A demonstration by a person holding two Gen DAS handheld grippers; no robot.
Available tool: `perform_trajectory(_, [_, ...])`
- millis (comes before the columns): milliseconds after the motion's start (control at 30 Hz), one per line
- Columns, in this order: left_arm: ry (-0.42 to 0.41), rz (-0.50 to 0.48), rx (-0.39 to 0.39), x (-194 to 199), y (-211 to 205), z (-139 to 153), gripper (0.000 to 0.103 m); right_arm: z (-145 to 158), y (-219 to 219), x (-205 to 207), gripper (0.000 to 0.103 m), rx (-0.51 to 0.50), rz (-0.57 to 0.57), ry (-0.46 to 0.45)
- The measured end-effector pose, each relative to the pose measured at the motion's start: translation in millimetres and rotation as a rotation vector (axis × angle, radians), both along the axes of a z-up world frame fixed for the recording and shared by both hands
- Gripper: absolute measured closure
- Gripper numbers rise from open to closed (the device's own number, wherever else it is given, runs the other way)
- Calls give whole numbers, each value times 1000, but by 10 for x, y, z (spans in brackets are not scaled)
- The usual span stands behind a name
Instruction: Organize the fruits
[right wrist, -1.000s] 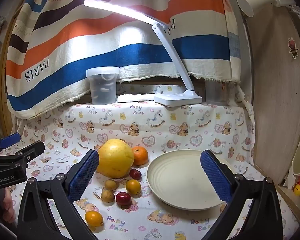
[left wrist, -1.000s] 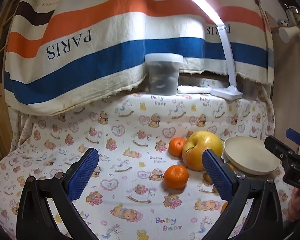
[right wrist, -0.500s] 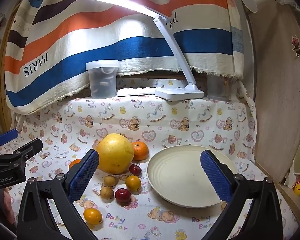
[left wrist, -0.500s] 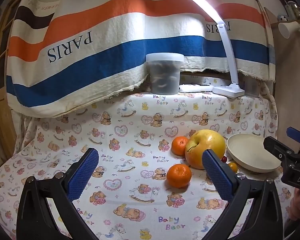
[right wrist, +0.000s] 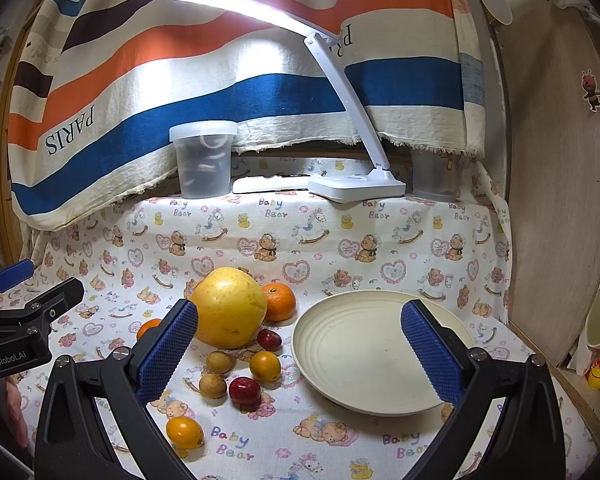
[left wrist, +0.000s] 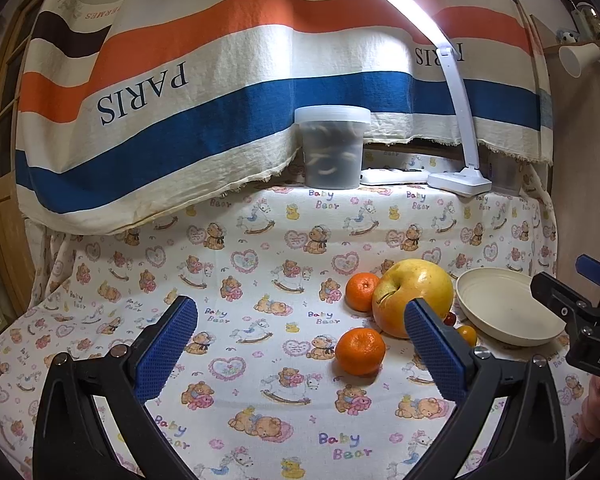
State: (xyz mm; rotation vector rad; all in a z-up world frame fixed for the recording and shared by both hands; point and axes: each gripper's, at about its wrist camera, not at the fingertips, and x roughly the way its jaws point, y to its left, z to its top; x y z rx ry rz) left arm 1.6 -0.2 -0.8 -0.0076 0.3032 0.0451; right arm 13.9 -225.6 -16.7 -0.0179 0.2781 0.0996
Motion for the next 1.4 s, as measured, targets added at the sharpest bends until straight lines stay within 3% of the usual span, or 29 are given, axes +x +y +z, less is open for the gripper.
perform_trajectory(300, [1,17,7,2,-1,-4,0,3,-8,-19,1,7,-1,-1])
perform_trajectory(467, [-1,5,2,-9,1,-1,0,0,0,-32,1,-10,-88,3])
perform_trajectory(600, [-8,76,26,-32,-13,21,0,3,-38,-41,1,10,-62,2])
perform_trajectory(1100, [-7,-37,5,-12,-40,-7,0,11,-15,-36,1,-3,-78,9])
perform_trajectory(1400, [-7,-26,5,-19,-47,-19,0,5,-15,-39,1,-6,-85,10])
